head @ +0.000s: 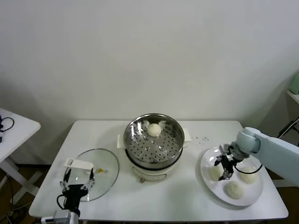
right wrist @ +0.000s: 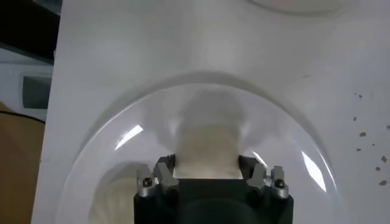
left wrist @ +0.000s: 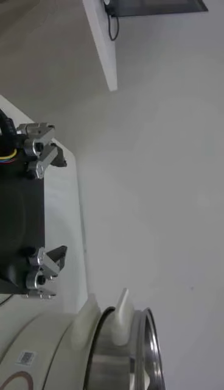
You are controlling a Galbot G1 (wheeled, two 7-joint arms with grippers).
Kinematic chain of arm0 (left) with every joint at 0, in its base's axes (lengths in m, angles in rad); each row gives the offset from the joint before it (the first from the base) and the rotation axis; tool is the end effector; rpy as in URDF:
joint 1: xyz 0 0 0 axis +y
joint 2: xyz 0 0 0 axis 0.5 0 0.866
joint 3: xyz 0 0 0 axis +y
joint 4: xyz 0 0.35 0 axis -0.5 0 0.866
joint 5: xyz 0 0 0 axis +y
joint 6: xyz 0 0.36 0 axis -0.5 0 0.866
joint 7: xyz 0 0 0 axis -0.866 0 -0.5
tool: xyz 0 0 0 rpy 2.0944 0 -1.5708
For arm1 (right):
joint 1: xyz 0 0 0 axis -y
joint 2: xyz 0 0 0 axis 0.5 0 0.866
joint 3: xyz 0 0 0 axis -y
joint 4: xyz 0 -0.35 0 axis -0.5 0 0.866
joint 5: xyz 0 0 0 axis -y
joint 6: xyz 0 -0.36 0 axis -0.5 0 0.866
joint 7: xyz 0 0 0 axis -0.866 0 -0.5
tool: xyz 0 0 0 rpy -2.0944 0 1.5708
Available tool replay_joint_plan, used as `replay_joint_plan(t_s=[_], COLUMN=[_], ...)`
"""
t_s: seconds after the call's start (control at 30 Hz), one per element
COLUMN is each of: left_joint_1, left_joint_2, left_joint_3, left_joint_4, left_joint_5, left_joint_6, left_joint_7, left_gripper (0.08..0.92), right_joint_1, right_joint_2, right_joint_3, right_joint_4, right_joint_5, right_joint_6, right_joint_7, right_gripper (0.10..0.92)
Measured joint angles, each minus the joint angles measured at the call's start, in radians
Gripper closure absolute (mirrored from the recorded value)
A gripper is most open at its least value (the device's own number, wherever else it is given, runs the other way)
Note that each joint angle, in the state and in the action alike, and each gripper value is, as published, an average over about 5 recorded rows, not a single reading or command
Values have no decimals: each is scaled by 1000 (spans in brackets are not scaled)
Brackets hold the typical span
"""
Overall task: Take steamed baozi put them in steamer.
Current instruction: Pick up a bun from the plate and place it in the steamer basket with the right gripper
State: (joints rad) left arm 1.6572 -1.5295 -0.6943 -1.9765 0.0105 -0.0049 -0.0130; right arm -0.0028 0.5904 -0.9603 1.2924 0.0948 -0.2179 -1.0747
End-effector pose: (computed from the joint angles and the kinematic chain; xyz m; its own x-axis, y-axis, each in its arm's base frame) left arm 0.1495 0.0647 -0.3551 -0.9712 -0.1519 0.1836 -0.1264 0.9816 0.1433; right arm 0.4789 -0.1810 -0.2435 -0.0177 -0.1663 0.9859 -0.9996 -0.0169 -0.0208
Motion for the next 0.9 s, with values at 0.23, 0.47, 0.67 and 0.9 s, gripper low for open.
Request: replay_joint_plan(t_s=[0.23, 0.47, 0.67, 0.9], left_joint_1=[-1, -7, -13, 0], left_joint_2=[0, -1, -6, -8], left_joint_3=[2, 8, 17, 31], left_joint_4=[-7, -13, -17, -36], left_joint_5=[-1, -1, 0, -15], left_joint_6=[0, 3, 1, 5], left_joint_7=[0, 1, 4, 6], left_gripper=[177, 177, 177, 177], right_joint_1=[68, 255, 461, 657], right_joint_2=[-14, -3, 55, 180], right_joint_3=[-16, -122, -252, -378], right_joint_4=[9, 9, -12, -47], right_joint_5=[53, 179, 319, 487], right_joint_6=[-9, -22, -35, -51], right_joint_7=[-6, -19, -27, -32], right_gripper=[340, 338, 338, 338])
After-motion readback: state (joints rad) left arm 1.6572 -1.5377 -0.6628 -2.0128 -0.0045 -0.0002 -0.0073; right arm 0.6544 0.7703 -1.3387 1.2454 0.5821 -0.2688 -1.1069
